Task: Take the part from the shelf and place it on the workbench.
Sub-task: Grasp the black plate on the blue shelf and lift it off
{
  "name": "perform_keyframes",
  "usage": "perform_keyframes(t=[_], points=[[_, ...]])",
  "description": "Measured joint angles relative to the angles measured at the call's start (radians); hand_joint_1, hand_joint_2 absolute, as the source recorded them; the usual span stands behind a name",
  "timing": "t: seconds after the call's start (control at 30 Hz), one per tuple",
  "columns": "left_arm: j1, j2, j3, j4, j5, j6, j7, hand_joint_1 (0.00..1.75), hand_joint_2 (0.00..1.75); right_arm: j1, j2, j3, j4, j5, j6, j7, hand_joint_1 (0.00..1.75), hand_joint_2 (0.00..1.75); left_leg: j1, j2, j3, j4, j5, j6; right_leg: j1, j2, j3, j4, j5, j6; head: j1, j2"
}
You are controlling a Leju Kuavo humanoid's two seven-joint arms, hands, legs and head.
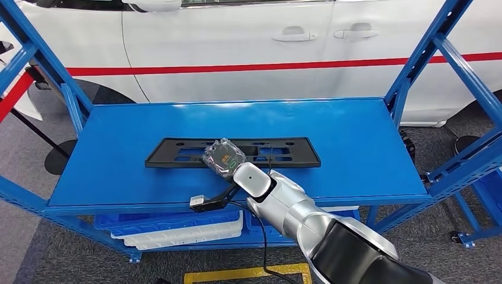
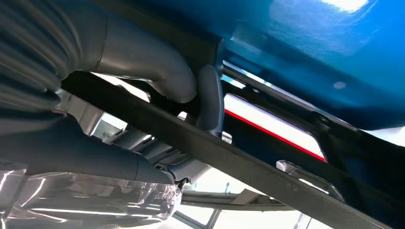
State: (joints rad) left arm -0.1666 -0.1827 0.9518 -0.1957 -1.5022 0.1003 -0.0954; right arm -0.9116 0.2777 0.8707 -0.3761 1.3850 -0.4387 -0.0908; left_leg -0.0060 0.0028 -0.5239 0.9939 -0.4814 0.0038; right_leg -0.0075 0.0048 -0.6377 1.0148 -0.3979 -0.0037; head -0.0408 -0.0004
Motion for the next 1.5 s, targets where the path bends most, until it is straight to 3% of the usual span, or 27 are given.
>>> perform_keyframes(t=[0.33, 0.47, 0.97, 1.17, 1.5], points=[[0.000, 0.000, 0.001, 0.000, 0.007, 0.005, -0.001, 0.00, 0.00, 0.001, 0.000, 0.000, -0.001, -0.001, -0.004, -0.005, 1.75, 1.75, 0.000, 0.000, 0.000, 0.000, 0.000, 0.000, 0.000, 0.000, 0.000, 0.000, 0.000, 0.000, 0.000, 0.000], [0.000, 0.000, 0.005, 0.000, 0.012, 0.021, -0.005, 0.00, 1.75, 0.001, 0.000, -0.001, -0.001, 0.001, -0.005, -0.005, 1.75, 1.75, 0.000, 0.000, 0.000, 0.000, 0.000, 0.000, 0.000, 0.000, 0.000, 0.000, 0.000, 0.000, 0.000, 0.000], [-0.004, 0.000, -0.017, 0.000, -0.055, 0.074, 0.000, 0.00, 1.75, 0.008, 0.000, -0.005, -0.007, 0.012, -0.007, -0.002, 1.75, 1.75, 0.000, 0.000, 0.000, 0.000, 0.000, 0.000, 0.000, 0.000, 0.000, 0.000, 0.000, 0.000, 0.000, 0.000], [-0.004, 0.000, -0.070, 0.000, -0.061, 0.148, 0.014, 0.00, 1.75, 0.012, -0.002, -0.009, -0.008, 0.018, -0.017, -0.003, 1.75, 1.75, 0.000, 0.000, 0.000, 0.000, 0.000, 0.000, 0.000, 0.000, 0.000, 0.000, 0.000, 0.000, 0.000, 0.000], [-0.003, 0.000, -0.088, 0.000, -0.027, 0.125, 0.012, 0.00, 1.75, 0.013, -0.002, -0.015, -0.010, 0.008, -0.033, -0.015, 1.75, 1.75, 0.000, 0.000, 0.000, 0.000, 0.000, 0.000, 0.000, 0.000, 0.000, 0.000, 0.000, 0.000, 0.000, 0.000]])
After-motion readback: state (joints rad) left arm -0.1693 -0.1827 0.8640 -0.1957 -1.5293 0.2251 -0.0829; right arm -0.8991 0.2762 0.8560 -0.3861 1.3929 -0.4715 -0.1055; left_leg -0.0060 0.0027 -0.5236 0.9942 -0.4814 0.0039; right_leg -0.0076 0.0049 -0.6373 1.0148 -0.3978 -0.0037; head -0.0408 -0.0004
